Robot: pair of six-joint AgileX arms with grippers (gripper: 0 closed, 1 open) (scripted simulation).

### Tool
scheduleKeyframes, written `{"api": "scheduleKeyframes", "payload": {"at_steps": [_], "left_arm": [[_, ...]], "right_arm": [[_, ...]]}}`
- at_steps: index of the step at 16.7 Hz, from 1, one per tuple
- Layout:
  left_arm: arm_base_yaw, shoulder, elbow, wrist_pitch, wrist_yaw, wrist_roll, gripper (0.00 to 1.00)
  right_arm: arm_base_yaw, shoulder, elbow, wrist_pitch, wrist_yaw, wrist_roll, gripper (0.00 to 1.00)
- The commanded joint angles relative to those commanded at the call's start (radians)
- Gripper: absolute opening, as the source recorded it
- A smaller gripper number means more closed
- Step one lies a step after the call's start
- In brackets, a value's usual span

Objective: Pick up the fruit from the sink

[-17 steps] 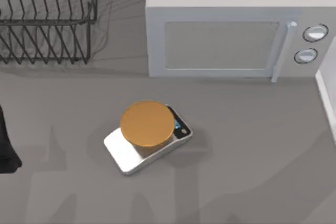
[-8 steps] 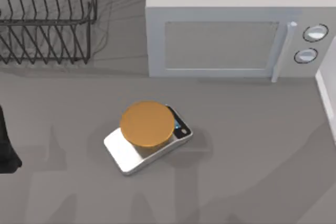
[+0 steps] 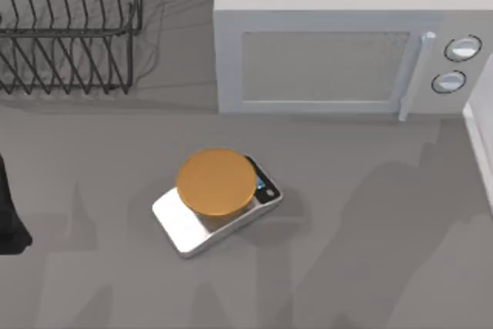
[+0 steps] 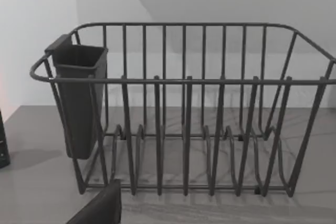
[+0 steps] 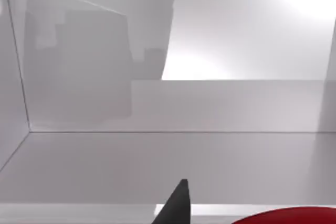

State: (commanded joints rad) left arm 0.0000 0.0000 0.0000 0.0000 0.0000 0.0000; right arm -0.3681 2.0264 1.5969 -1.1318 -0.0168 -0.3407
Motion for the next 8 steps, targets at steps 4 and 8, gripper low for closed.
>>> {"api": "scheduleKeyframes", "payload": {"at_steps": [4,8], "left_arm": [[0.000,0.000,0.000,0.000,0.000,0.000,1.00],[0.000,0.000,0.000,0.000,0.000,0.000,1.00]], "right_arm": [[0.001,-0.096,0.148,-0.223,-0.001,0.000,0.00],[0.002,-0.129,0.193,-0.279,-0.001,0.000,0.00]]}}
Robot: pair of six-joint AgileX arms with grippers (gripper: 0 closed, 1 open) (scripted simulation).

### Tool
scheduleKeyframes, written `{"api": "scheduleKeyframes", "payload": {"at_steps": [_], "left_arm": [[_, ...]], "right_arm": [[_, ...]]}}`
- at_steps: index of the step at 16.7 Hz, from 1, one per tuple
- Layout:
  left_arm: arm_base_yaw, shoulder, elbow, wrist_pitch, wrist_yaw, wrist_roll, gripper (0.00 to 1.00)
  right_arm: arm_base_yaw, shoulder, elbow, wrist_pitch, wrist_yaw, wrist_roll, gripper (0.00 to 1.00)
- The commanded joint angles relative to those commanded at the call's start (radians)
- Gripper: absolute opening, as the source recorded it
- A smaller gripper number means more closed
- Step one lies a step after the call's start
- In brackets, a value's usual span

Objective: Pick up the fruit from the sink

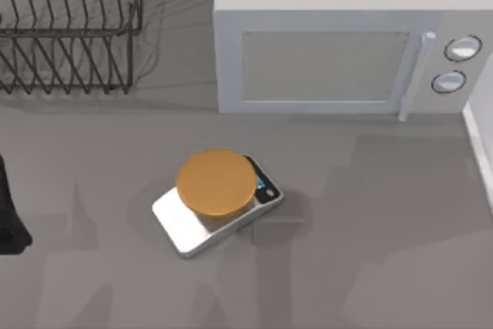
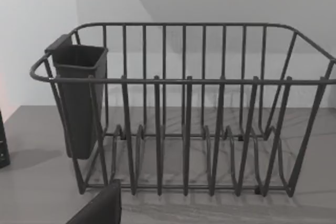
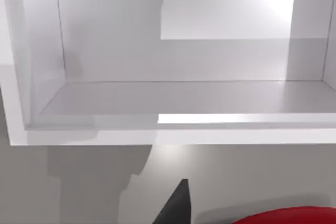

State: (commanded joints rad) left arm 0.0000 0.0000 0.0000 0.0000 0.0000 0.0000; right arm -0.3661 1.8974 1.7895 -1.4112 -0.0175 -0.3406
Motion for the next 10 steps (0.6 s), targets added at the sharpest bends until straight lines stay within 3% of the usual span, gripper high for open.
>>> {"api": "scheduleKeyframes", "payload": {"at_steps": [6,10], "left_arm": [[0.000,0.000,0.000,0.000,0.000,0.000,1.00],[0.000,0.000,0.000,0.000,0.000,0.000,1.00]], "right_arm": [[0.038,0.003,-0.002,0.002,0.003,0.035,0.00],[0.234,0.002,-0.007,0.005,0.014,0.224,0.00]]}}
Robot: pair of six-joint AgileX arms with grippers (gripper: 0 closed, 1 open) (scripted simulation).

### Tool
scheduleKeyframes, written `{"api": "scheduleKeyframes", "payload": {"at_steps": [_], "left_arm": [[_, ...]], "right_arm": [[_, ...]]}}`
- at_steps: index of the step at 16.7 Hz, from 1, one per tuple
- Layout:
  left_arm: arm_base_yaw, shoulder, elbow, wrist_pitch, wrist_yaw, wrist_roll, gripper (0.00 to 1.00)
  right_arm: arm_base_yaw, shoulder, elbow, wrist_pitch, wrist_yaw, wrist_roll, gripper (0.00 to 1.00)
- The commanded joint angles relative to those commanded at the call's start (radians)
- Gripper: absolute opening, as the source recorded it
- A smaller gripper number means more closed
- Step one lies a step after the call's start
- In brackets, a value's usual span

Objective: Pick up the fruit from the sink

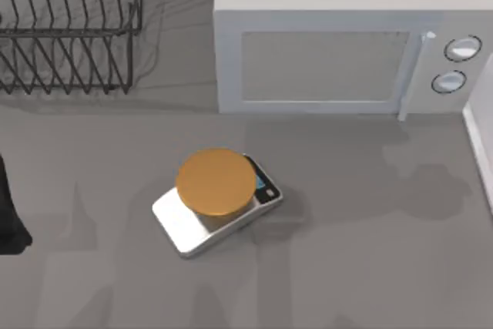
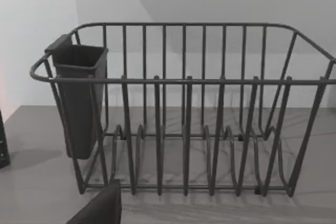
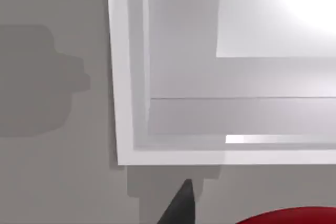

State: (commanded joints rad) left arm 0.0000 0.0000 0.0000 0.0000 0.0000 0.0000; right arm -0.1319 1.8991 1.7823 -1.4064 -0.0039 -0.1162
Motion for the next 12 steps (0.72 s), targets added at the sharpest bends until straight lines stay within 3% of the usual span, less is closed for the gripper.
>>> {"api": "scheduleKeyframes", "payload": {"at_steps": [7,12], "left_arm": [[0.000,0.000,0.000,0.000,0.000,0.000,1.00],[0.000,0.000,0.000,0.000,0.000,0.000,1.00]], "right_arm": [[0.599,-0.018,-0.048,0.007,0.011,0.569,0.00],[0.806,-0.037,-0.093,0.013,0.006,0.796,0.00]]}}
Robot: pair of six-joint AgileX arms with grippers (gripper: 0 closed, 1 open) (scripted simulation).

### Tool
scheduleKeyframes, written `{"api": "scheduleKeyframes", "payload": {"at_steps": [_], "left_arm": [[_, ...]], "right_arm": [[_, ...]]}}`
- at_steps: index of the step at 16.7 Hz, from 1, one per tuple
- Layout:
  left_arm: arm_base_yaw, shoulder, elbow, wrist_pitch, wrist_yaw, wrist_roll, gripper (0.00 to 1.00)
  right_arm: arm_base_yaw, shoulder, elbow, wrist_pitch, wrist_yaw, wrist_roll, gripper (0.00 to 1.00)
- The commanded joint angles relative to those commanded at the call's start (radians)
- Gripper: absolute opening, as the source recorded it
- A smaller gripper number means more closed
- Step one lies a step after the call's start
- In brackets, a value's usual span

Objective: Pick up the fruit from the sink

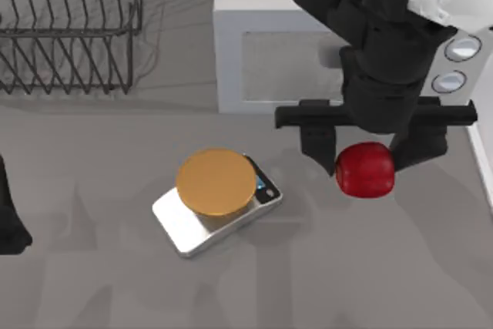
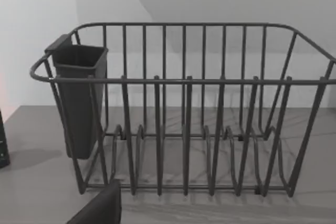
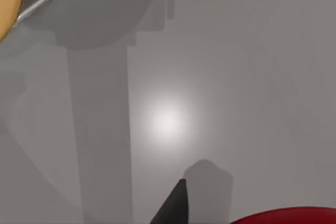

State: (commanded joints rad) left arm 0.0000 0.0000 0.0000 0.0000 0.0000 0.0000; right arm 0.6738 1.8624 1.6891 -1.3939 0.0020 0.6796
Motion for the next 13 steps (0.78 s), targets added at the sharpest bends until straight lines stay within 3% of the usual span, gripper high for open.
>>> {"api": "scheduleKeyframes", "payload": {"at_steps": [8,13], "left_arm": [[0.000,0.000,0.000,0.000,0.000,0.000,1.00],[0.000,0.000,0.000,0.000,0.000,0.000,1.00]], "right_arm": [[0.010,0.002,-0.021,0.017,-0.003,0.023,0.00],[0.013,0.028,-0.199,0.233,-0.002,0.024,0.00]]}}
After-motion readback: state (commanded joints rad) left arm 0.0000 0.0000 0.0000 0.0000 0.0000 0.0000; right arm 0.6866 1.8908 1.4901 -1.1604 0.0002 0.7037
